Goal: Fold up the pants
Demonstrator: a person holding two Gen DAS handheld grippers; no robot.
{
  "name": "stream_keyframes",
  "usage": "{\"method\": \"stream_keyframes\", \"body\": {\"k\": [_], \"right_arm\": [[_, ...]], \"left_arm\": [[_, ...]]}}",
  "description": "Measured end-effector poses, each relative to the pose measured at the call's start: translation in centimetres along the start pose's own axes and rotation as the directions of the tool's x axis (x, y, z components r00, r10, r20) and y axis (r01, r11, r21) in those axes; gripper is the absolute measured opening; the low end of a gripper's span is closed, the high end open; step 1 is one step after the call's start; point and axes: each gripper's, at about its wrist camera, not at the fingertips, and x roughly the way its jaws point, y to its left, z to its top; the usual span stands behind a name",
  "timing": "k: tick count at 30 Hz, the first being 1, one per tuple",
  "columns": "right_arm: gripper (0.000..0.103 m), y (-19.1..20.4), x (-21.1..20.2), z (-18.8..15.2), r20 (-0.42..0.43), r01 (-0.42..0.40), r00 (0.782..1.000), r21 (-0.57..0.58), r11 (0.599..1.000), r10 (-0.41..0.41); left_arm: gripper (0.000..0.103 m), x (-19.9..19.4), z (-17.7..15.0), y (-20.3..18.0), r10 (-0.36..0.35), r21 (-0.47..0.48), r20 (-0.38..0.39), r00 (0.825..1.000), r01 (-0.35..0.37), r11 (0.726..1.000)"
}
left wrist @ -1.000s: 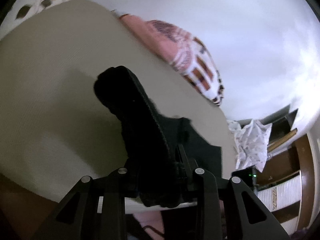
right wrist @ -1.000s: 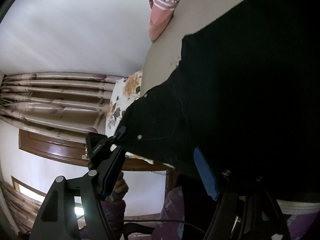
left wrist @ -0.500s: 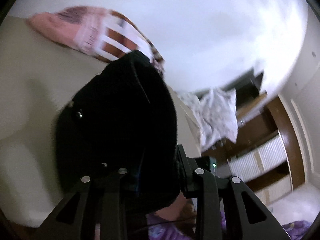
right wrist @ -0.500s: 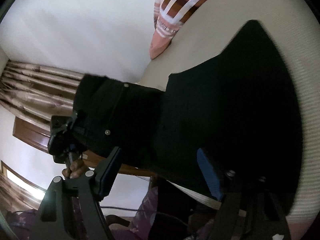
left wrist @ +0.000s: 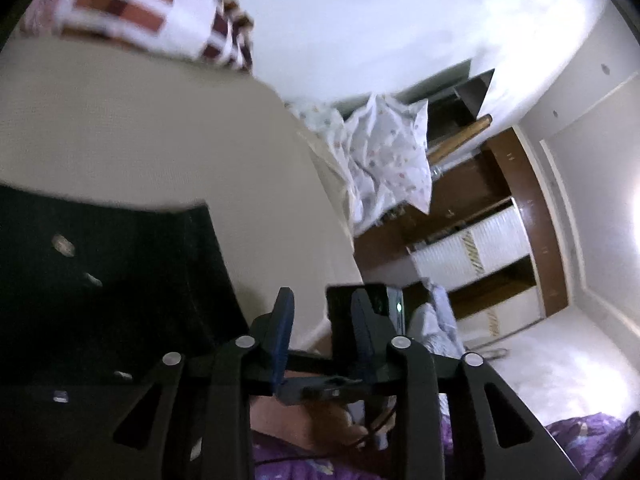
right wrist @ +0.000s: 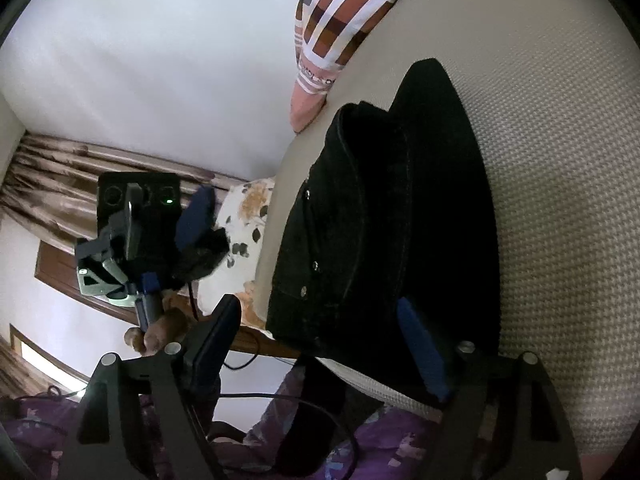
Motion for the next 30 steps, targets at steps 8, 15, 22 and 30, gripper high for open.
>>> {"method": "stream_keyframes", "body": {"k": [8,15,22,30], "right_arm": [[0.089,-0.4,0.4,0.6,-0.019,-0.05,0.999,0.03,0.998,0.05],[0.093,-0.1,1.8,2.1,-0.048,-0.035,0.998,0.048,0.998,0.037],[0.046,1.1,3.1,2.5,-0.107,0.102,0.988,-0.053,0.993,-0.107],[0.064,-1.5,2.1,4.1,-0.085,0.13,0.989,0.064,0.989,-0.124]], "left_arm": [[0.058,-7.0,-2.2,5.9,0.208,-0.15,0.103,0.973,-0.192,0.97],[0.058,-9.0,-7.2,10.9,0.238,-0.329,0.108,0.965,-0.191,0.925],[0.058,-9.5,-8.4,11.1,0.222,-0.343,0.12,0.968,-0.169,0.924],[0.059,-8.7,-8.4,10.3,0.238,-0.309,0.086,0.968,-0.201,0.93]]}}
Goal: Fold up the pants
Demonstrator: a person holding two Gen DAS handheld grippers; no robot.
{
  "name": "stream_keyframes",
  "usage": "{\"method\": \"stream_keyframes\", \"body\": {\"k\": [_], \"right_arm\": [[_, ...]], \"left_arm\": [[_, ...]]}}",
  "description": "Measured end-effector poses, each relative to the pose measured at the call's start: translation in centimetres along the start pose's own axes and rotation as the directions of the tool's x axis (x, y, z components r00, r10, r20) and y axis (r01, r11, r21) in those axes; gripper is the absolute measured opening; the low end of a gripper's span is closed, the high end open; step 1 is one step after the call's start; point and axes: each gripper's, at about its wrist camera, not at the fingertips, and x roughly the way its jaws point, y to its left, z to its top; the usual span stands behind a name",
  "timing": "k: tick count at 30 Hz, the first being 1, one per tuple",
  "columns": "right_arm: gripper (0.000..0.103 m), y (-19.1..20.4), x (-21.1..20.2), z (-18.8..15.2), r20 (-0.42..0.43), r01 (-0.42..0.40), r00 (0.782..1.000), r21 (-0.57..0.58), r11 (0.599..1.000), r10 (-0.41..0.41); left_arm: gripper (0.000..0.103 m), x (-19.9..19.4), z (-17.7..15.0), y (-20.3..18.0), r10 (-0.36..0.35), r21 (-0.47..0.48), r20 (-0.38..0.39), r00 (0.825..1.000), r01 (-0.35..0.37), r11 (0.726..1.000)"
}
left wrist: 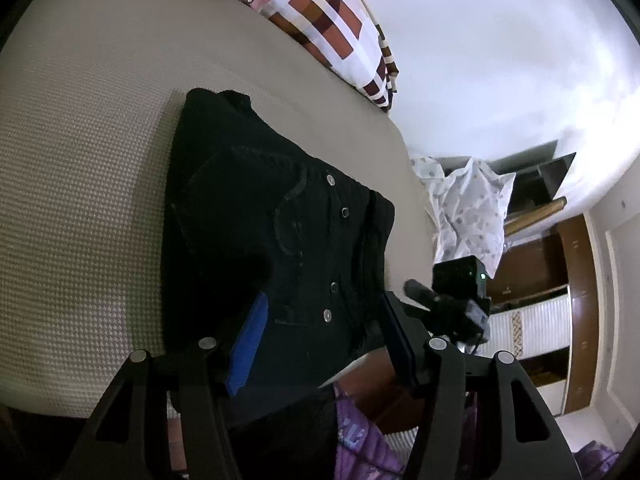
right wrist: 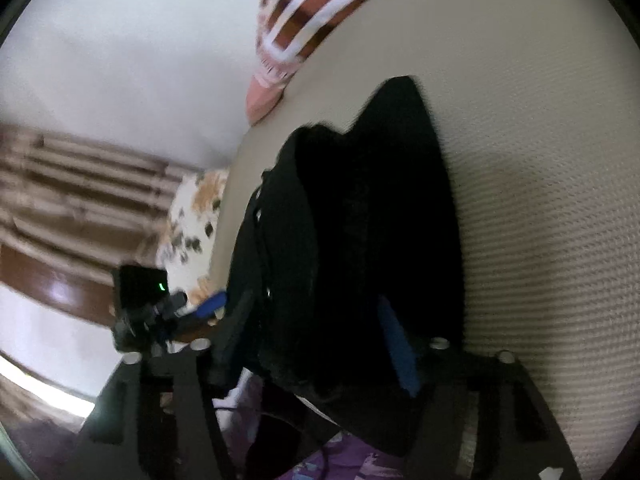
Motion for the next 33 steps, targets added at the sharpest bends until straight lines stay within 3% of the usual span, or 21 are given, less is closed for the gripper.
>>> {"method": "stream_keyframes", "body": {"k": [2,6,10,12,15,17,18,20,21,24,27,33], "right_arm": [[0.074,-0.1,0.4,0.2,-0.032,-0.036,0.999,0.013,0.999,0.036],[0.082,1.1,2.0,0.3,-0.084,-0.116,0.99,0.009,0.993,0.116],[0.083,1.8,2.1,0.9,-0.082,-0.166,0.983,0.003,0.986,0.166],[0.081,1.8,2.4,1.2,-0.078,-0.017,0.997,-0.039,0.999,0.014],[0.082,1.8,2.6,1.4,-0.085,-0.016,0.996,-0.047,0.999,0.012],[0.082,2.8,3.3,1.3,-0.094,0.029,0.995,-0.101,0.994,-0.039],[0.077,3.2,3.6,1.2,-0.099,0.054,0.993,-0.133,0.99,-0.067],[0.031,4.3,4.7,0.9,-0.12,0.131,0.98,-0.212,0.968,-0.158],[0.025,4.5,4.9,0.9,-0.111,0.18,0.971,-0.233,0.956,-0.21],[0.019,4.4,4.1,1.1,-0.077,0.147,0.983,-0.207,0.967,-0.166],[0.014,4.7,2.0,1.0,-0.025,0.063,0.997,-0.17,0.983,-0.068],[0.013,4.2,-1.1,0.1,0.061,0.042,0.998,-0.139,0.989,-0.034]], "left_arm": [[0.059,0.1,0.1,0.1,-0.005,-0.011,-0.003,1.0,0.005,1.0],[0.06,0.0,0.1,0.4,-0.013,-0.029,0.0,1.0,0.013,0.999],[0.06,0.1,0.1,0.6,-0.019,-0.043,0.001,1.0,0.019,0.999],[0.061,0.2,0.2,0.7,-0.022,-0.051,-0.003,1.0,0.022,0.998],[0.062,0.3,0.2,0.7,-0.023,-0.057,-0.004,1.0,0.023,0.998],[0.063,0.3,0.1,0.7,-0.021,-0.057,-0.002,1.0,0.021,0.998],[0.063,0.4,0.1,0.7,-0.018,-0.056,-0.003,1.0,0.018,0.998],[0.064,0.5,0.1,0.5,-0.005,-0.053,-0.001,1.0,0.005,0.999],[0.064,0.5,0.1,0.4,0.004,-0.051,0.001,1.0,-0.004,0.999],[0.064,0.3,0.2,0.3,0.002,-0.052,-0.004,1.0,-0.002,0.999],[0.064,0.1,0.2,0.3,0.003,-0.057,-0.003,1.0,-0.003,0.998],[0.068,0.5,0.4,-0.4,0.02,-0.043,-0.017,1.0,-0.02,0.999]]}}
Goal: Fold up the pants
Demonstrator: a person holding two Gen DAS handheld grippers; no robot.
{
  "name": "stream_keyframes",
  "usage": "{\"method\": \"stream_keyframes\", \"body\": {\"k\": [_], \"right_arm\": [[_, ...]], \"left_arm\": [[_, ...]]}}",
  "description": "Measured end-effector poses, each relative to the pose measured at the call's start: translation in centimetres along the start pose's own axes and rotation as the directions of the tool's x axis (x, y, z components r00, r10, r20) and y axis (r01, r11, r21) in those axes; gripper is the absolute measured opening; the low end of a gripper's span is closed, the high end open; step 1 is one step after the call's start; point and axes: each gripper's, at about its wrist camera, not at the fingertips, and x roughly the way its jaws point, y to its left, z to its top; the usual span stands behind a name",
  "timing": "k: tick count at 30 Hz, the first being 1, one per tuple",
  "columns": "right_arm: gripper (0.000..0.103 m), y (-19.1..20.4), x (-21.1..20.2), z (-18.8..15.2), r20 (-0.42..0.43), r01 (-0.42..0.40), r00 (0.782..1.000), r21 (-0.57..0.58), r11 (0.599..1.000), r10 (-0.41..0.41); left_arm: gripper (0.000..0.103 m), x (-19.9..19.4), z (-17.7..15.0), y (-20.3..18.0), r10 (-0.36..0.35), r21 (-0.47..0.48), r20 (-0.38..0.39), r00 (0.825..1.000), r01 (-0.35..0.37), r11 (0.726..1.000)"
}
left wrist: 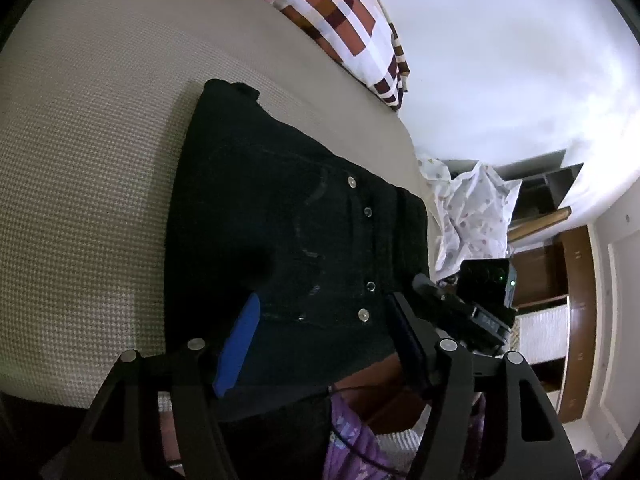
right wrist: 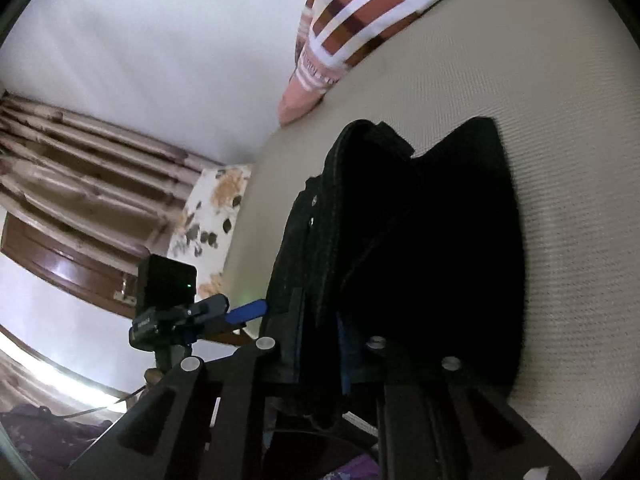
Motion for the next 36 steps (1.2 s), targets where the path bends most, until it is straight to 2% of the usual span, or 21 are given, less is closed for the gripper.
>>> {"method": "stream_keyframes", "body": {"k": [5,7,13,16,19,21,23,25,27,29,31,33,34,35,36], "right_arm": [[0.012,-3.7,-1.1,-0.9,0.034,-0.024,0.999,0.122,0.992,0.02],[0.012,-4.1,-1.2,-1.3,0.033,-0.01,0.999,0.125,0.992,0.006],[0.004,-4.7,-4.5,-1.1,0.129,-0.018,0.992,0.143,0.99,0.0],[0.005,-5.7,-5.5,-0.8,0.143,0.031,0.988,0.159,0.987,-0.054],[0.007,-4.9,-6.3,-1.0,0.142,-0.051,0.989,0.148,0.988,0.03],[0.012,-4.5,-6.0,-0.9,0.116,-0.03,0.993,0.143,0.989,0.014],[0.032,-4.2,-5.2,-0.9,0.09,-0.024,0.996,0.129,0.991,0.013],[0.043,-4.3,-4.3,-0.9,0.075,-0.012,0.997,0.139,0.99,0.002],[0.044,-4.2,-3.3,-0.8,0.053,-0.02,0.999,0.143,0.99,0.013],[0.05,-3.7,-2.3,-0.7,0.024,0.045,0.999,0.115,0.992,-0.048],[0.052,-2.9,-1.3,-0.7,-0.003,0.069,0.998,0.079,0.995,-0.069],[0.049,-1.8,-0.3,-0.8,-0.028,0.072,0.997,0.028,0.997,-0.071],[0.029,-1.2,0.4,-1.0,-0.046,0.088,0.995,-0.006,0.996,-0.088],[0.02,-0.9,0.8,-1.0,-0.052,0.113,0.992,-0.028,0.993,-0.114],[0.02,-0.7,1.0,-0.9,-0.049,0.111,0.992,-0.038,0.993,-0.113]], "left_arm": [[0.07,1.1,-0.2,0.3,0.018,0.006,-0.02,1.0,-0.018,1.0],[0.07,1.4,-0.2,0.6,0.025,0.001,-0.027,0.999,-0.025,1.0],[0.071,1.5,-0.3,0.7,0.035,0.013,-0.024,0.999,-0.035,0.999],[0.071,2.0,-0.2,0.7,0.042,0.011,-0.026,0.999,-0.042,0.999],[0.071,1.9,-0.3,0.6,0.027,0.008,-0.02,0.999,-0.027,1.0],[0.071,1.9,-0.2,0.7,0.028,0.007,-0.024,0.999,-0.028,1.0],[0.071,1.9,-0.2,0.8,0.025,0.001,-0.024,0.999,-0.025,1.0],[0.071,1.7,-0.3,0.9,0.024,0.0,-0.024,0.999,-0.024,1.0],[0.071,1.6,-0.3,0.9,0.025,0.001,-0.025,0.999,-0.025,1.0],[0.071,1.5,-0.4,1.0,0.025,-0.002,-0.026,0.999,-0.025,1.0],[0.071,1.5,-0.3,1.0,0.025,-0.004,-0.026,0.999,-0.025,1.0],[0.071,1.5,-0.3,1.0,0.027,-0.005,-0.026,0.999,-0.027,1.0],[0.071,1.5,-0.3,1.0,0.03,-0.005,-0.026,0.999,-0.03,1.0],[0.071,1.6,-0.3,1.0,0.035,-0.005,-0.025,0.999,-0.035,0.999],[0.071,1.5,-0.3,1.0,0.038,-0.006,-0.025,0.999,-0.038,0.999]]}}
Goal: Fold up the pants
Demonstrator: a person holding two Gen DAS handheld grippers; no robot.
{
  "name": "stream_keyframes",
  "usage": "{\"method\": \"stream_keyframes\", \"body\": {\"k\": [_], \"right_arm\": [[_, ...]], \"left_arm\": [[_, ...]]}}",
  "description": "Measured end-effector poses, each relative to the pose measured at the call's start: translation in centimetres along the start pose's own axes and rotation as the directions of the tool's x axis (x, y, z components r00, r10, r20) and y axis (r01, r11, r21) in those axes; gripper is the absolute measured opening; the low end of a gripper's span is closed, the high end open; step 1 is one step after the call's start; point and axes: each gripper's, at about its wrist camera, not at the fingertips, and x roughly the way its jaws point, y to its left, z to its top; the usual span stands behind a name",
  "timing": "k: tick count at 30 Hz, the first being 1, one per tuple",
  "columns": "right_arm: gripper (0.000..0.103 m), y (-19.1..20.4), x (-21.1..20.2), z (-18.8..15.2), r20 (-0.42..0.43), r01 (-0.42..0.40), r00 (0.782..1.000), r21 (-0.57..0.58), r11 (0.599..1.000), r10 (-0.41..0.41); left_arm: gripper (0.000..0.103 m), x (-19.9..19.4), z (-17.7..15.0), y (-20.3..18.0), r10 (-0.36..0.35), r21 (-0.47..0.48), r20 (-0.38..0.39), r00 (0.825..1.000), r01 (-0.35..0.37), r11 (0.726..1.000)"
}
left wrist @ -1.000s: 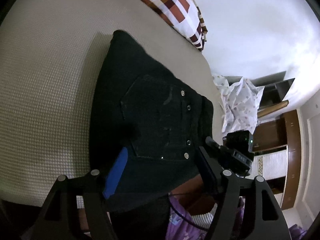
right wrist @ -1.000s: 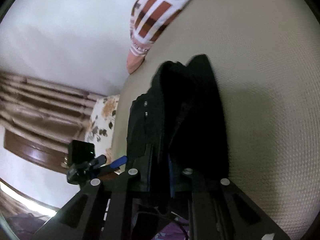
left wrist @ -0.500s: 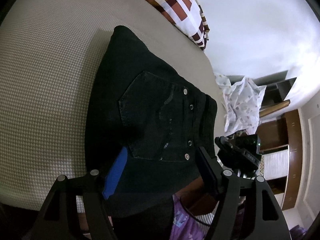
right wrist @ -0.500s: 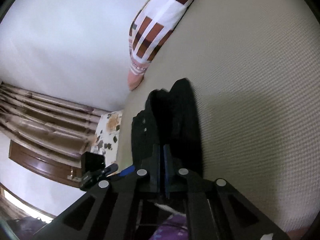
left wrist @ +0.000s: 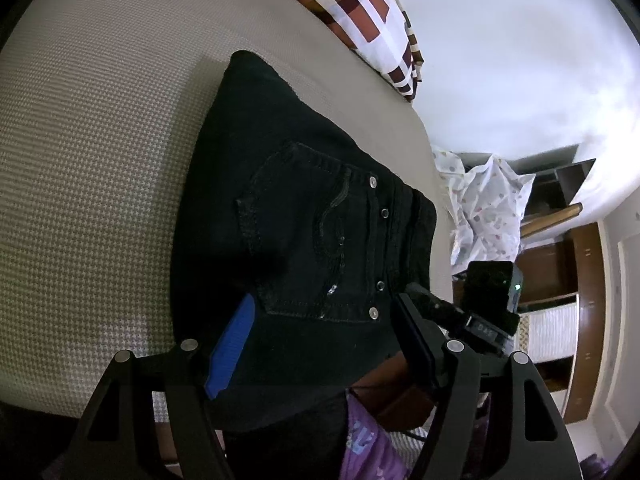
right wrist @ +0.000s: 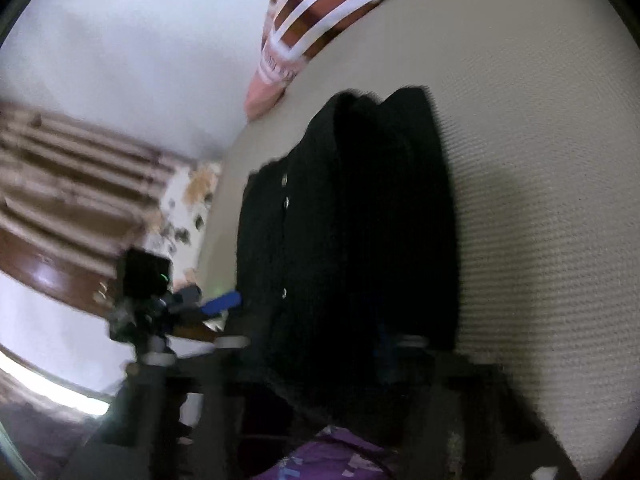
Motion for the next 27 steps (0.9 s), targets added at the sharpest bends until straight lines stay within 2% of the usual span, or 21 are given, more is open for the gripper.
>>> {"method": "stream_keyframes", "body": {"k": [2,8,12,17,19,21,23,24,27], "right_arm": [[0.016,0.0,-0.5,0.1,0.036,-0.043,0.998,0.024,0.999,0.042],[0.015,0.1,-2.0,-0.2,0.085,-0.068,0.994,0.035,0.997,0.065],[0.014,-1.6,-3.2,-1.0,0.121,-0.088,0.99,0.089,0.992,0.077],[0.017,-4.1,-2.4,-1.4,0.105,-0.122,0.989,0.151,0.981,0.107],[0.023,-5.6,-3.1,-1.3,0.152,-0.18,0.978,0.248,0.952,0.145],[0.029,-6.8,-5.0,-1.6,0.223,-0.191,0.967,0.308,0.932,0.125],[0.029,-7.0,-7.7,-2.3,0.29,-0.211,0.95,0.319,0.924,0.117],[0.029,-6.7,-8.9,-2.9,0.31,-0.248,0.939,0.317,0.915,0.146],[0.029,-4.6,-10.2,-5.1,0.31,-0.325,0.924,0.325,0.888,0.224]], "left_arm": [[0.071,-0.1,-0.1,-0.1,-0.006,-0.003,-0.002,1.0,0.006,1.0],[0.071,-0.3,-0.3,-0.9,-0.01,0.016,-0.005,1.0,0.01,1.0],[0.071,0.4,-0.4,-1.3,-0.032,0.036,-0.024,0.999,0.033,0.999],[0.071,1.4,-0.6,-1.5,0.012,0.073,-0.033,0.999,-0.009,0.997],[0.071,1.3,-0.6,-1.5,0.014,0.069,-0.032,0.999,-0.012,0.998],[0.071,1.1,-0.6,-1.4,0.008,0.064,-0.031,0.999,-0.006,0.998],[0.071,1.1,-0.7,-1.2,0.001,0.061,-0.031,1.0,0.001,0.998],[0.071,1.0,-0.8,-1.1,-0.004,0.059,-0.03,1.0,0.005,0.998],[0.071,0.9,-0.8,-0.8,-0.02,0.049,-0.03,0.999,0.021,0.999]]}}
